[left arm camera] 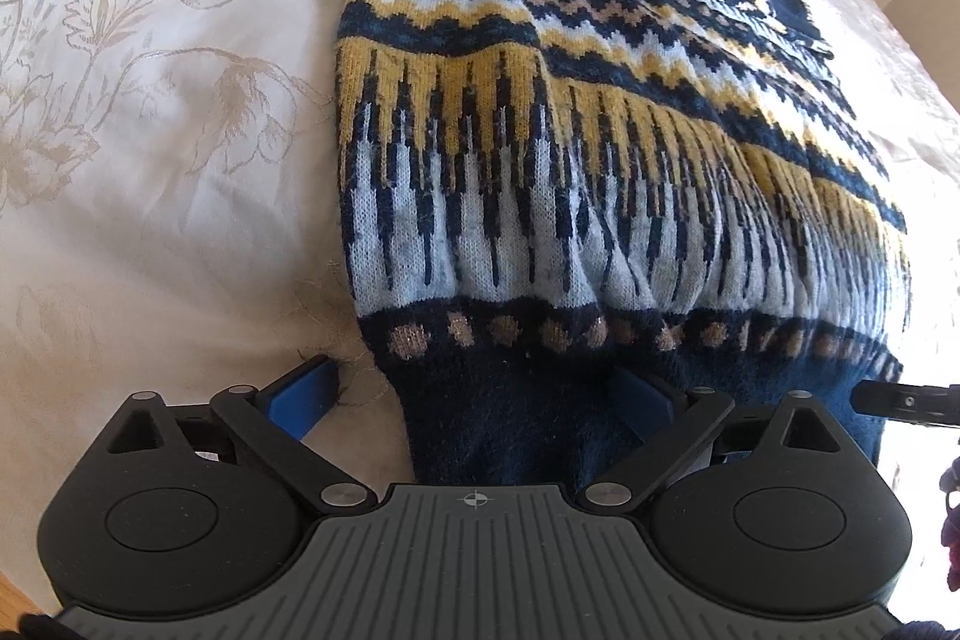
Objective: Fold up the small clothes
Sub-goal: 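Grasp the navy hem ribbing with both tools, then lift the hem with both tools and carry it toward the collar, then lay the hem over the collar and open both tools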
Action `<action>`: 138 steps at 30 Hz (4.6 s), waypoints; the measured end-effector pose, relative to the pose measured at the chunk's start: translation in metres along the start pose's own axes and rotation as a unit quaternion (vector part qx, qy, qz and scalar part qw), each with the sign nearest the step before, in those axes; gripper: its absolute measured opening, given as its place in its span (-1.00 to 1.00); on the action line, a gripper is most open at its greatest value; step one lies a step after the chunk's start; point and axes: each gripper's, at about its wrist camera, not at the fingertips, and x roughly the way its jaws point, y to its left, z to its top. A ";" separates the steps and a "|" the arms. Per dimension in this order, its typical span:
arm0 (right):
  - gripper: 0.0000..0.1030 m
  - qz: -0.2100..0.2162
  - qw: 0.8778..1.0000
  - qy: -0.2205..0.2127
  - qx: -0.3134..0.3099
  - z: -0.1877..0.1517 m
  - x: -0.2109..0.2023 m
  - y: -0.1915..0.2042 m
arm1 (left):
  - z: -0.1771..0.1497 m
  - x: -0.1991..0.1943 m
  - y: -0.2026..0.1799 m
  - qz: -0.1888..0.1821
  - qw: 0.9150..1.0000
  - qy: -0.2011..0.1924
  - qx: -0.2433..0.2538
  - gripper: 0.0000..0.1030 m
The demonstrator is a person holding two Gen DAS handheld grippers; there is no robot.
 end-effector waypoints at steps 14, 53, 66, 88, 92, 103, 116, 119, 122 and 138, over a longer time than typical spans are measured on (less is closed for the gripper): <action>0.04 0.049 0.999 0.006 0.023 -0.001 -0.008 -0.011 | -0.008 -0.019 0.016 -0.013 1.000 -0.003 -0.024 0.09; -0.73 0.164 0.981 -0.097 0.040 0.041 -0.094 0.001 | 0.023 -0.115 0.018 -0.103 0.982 -0.129 -0.094 -0.89; -0.73 0.202 0.956 -0.194 0.086 0.156 -0.107 0.020 | 0.141 -0.131 0.017 -0.146 0.959 -0.223 -0.099 -0.89; -0.73 0.139 0.958 -0.205 0.144 0.315 -0.009 0.032 | 0.320 -0.019 0.018 -0.138 0.967 -0.195 -0.092 -0.89; -0.73 0.120 0.963 -0.193 0.146 0.330 0.007 0.031 | 0.333 0.001 0.020 -0.130 0.970 -0.180 -0.095 -0.89; 0.19 0.073 0.968 -0.183 0.158 0.360 0.034 0.025 | 0.365 0.043 0.033 -0.097 0.976 -0.150 -0.121 -0.63; 0.22 0.023 0.990 -0.142 0.001 0.327 0.038 0.079 | 0.328 0.028 -0.006 -0.068 0.991 -0.105 0.046 -0.45; 0.22 0.018 0.991 -0.125 -0.052 0.313 0.046 0.104 | 0.304 0.036 -0.023 -0.057 0.991 -0.077 0.093 -0.44; 0.22 0.009 0.989 -0.105 -0.105 0.302 0.057 0.126 | 0.284 0.043 -0.036 -0.047 0.989 -0.056 0.130 -0.44; 0.21 -0.120 0.969 -0.047 -0.209 0.304 0.088 0.098 | 0.266 0.060 -0.015 0.024 0.988 -0.016 0.150 -0.43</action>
